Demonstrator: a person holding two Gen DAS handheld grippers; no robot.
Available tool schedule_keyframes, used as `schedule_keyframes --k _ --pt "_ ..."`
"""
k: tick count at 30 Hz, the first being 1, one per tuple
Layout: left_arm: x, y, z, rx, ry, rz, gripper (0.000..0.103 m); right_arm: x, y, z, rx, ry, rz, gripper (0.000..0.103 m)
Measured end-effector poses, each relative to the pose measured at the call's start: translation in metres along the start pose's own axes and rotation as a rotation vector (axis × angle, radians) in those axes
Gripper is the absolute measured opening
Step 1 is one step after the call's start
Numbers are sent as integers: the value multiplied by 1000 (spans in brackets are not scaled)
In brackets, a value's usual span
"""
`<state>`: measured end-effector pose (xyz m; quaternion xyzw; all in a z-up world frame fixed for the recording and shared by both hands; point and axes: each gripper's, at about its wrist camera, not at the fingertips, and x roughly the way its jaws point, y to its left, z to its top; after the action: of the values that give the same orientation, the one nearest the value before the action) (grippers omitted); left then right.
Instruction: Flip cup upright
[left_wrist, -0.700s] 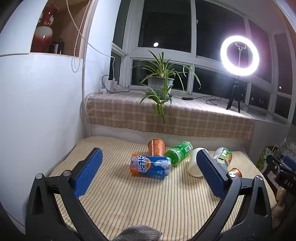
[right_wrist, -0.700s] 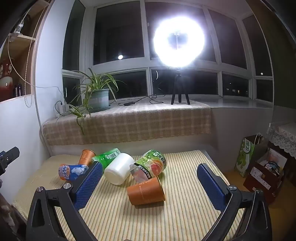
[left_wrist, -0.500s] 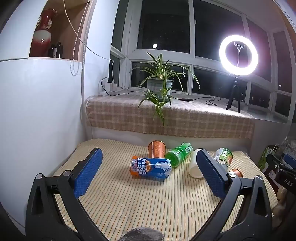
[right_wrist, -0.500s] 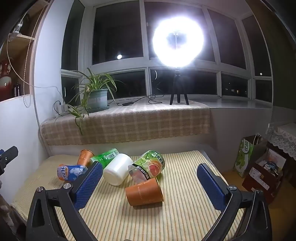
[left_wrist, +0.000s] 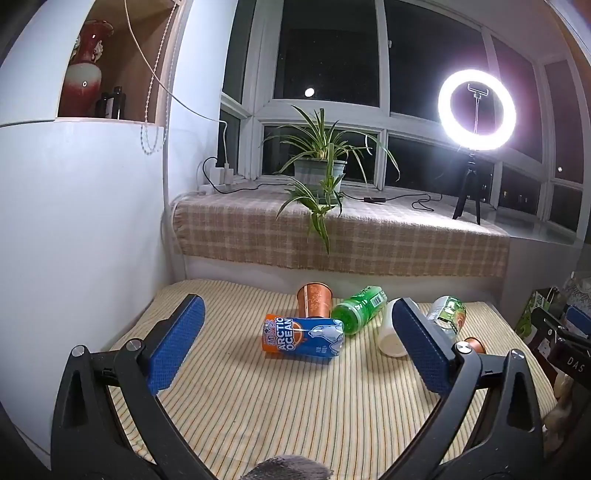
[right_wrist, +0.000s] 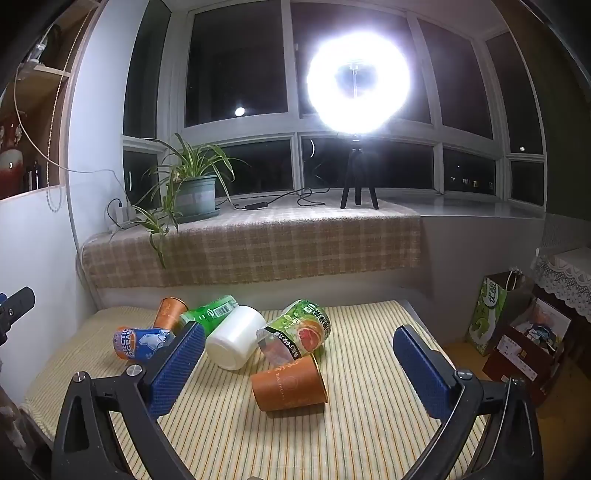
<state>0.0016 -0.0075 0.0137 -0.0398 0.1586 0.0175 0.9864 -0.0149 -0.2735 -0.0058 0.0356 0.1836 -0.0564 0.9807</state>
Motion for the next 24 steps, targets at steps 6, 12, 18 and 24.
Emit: schedule_keyframes --k 6,12,18,24 --pt "-1 1 1 1 0 0 103 2 0 -1 6 6 -2 103" --pt "0 2 0 2 -1 0 103 3 0 -4 9 6 -6 103" --pt "1 2 -1 3 2 -1 103 1 -4 -5 19 13 -7 103" --pt "1 0 -4 8 1 -3 103 1 -3 -4 20 14 -8 103"
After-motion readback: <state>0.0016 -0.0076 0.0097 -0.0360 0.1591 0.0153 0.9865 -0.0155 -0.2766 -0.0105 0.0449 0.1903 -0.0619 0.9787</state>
